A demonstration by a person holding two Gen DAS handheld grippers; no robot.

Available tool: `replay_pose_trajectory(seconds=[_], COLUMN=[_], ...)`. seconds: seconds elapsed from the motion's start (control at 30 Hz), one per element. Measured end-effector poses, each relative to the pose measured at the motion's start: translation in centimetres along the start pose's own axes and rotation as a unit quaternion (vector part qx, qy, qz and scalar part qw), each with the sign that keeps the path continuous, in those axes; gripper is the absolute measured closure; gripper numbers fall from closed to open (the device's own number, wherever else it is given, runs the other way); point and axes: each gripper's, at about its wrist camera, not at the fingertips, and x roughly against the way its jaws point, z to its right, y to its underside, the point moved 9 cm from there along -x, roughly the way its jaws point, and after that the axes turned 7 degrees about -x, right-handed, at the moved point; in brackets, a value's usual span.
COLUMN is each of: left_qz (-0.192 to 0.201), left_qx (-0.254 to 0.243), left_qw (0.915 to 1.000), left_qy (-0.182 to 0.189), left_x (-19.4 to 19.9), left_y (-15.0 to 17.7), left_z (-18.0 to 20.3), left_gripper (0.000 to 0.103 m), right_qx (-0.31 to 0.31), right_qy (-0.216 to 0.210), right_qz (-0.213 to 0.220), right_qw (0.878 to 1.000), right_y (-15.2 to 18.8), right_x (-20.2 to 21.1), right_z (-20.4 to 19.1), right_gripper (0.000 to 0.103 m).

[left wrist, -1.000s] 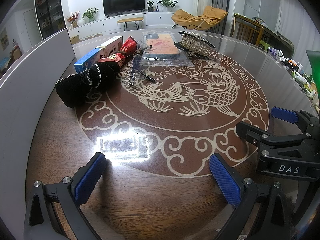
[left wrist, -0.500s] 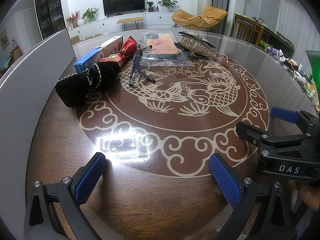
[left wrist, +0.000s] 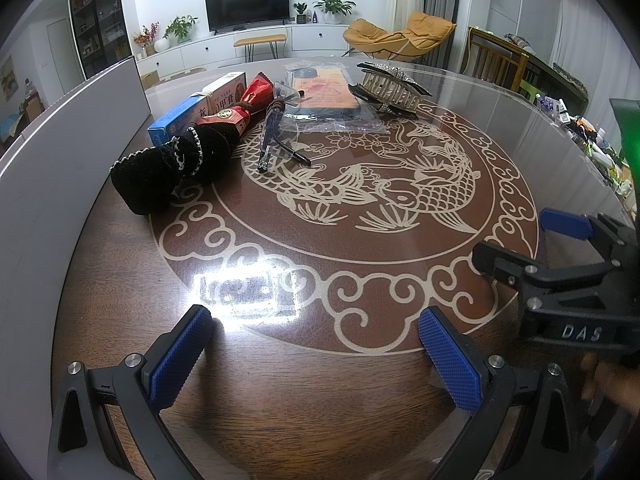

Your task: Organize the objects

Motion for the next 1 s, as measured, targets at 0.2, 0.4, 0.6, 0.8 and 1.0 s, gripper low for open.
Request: replay_pose_trajectory(seconds=[0.2,0.4,0.6,0.8,1.0], left_qz=[0.0,0.0,0.013,0.068,-0.027], left_qx=[0.0,0.0,-0.006,-0.03,-0.112], left_qw=[1.0,1.0,0.9998,0.9926,0.9897], left_qy=[0.0,0.0,-0.01,-0.096,-0.085], left_x=[0.0,0.0,1.1,2.5,-4.7], left_y=[0.0,0.0,-1.1,-9.1,-9.9], left_z=[-0.1,0.0,-1.3,-7.5,-8.2], left_gripper=[0.0,0.0,0.0,0.0,0.01], right_qx=[0.006,0.006,0.006,0.006,0.006], right_qy=[-0.006,-0.006,-0.006,-0.006,-0.006], right_qz=[-0.001,-0.001,-0.001,-0.001,-0.001], right_qw=[1.0,1.0,1.0,1.0,1.0], right_y=[-0.8,-0.8,-0.8,-0.8,-0.8], right_x=[-0.4,-0.4,-0.4,-0.4,-0.4], right_z=[1.2,1.3,1.3,1.3,1.3], right_gripper=[0.0,0.0,0.0,0.0,0.0])
